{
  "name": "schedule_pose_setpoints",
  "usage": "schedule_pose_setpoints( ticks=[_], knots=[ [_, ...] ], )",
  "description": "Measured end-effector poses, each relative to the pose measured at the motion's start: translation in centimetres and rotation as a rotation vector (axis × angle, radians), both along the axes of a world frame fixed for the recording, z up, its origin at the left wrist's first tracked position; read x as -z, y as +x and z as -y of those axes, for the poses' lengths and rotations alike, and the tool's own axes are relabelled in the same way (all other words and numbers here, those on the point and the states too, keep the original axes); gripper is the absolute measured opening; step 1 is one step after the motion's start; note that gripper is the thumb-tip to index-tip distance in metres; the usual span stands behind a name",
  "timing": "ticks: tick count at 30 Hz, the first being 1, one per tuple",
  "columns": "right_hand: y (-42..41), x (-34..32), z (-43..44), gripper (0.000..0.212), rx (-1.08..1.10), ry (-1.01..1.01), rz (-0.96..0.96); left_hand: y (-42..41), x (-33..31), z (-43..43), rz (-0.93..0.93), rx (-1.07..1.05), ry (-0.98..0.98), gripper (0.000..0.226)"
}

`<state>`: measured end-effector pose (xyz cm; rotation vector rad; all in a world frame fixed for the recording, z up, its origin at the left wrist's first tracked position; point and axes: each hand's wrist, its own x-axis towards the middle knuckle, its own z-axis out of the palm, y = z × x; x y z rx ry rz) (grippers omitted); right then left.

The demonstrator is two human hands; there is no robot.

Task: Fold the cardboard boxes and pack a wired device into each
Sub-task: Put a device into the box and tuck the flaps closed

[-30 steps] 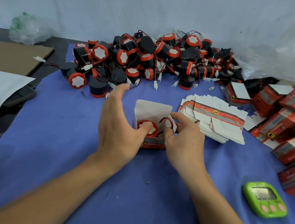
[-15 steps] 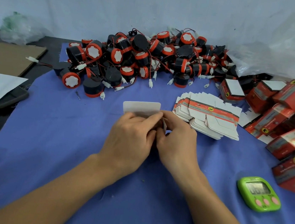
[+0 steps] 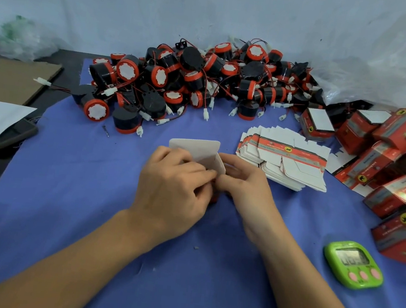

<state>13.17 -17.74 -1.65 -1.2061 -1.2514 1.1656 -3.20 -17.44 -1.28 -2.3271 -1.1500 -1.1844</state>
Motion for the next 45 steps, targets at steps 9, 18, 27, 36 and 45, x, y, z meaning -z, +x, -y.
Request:
schedule_pose_setpoints(
  ticks=[9,18,27,36,45],
  knots=[
    [0.2,0.1,-0.2,0.041,0.002,0.016,0.148,-0.3,-0.7,0.3,-0.182,0.129,-0.125,0.021],
    [0.5,0.1,-0.2,0.052,-0.071,0.029,0.176,-0.3,-0.7,0.1,-0.234,0.115,-0.277,0.028],
    [0.0,0.7,-0.6,0.054,-0.018,0.027,0.122,0.1,-1.2,0.6,-0.255,0.084,-0.379,0.035],
    [1.8,-0.2,-0.8,0.042,-0.237,-0.133,-0.221,0.3,-1.1,0.7,-0.355,0.052,-0.397,0.03],
    [1.6,0.3,-1.1,0.031,-0.103,-0.095,-0.159,0.1,-0.2,0.0,-0.145,0.102,-0.389,0.049]
  ],
)
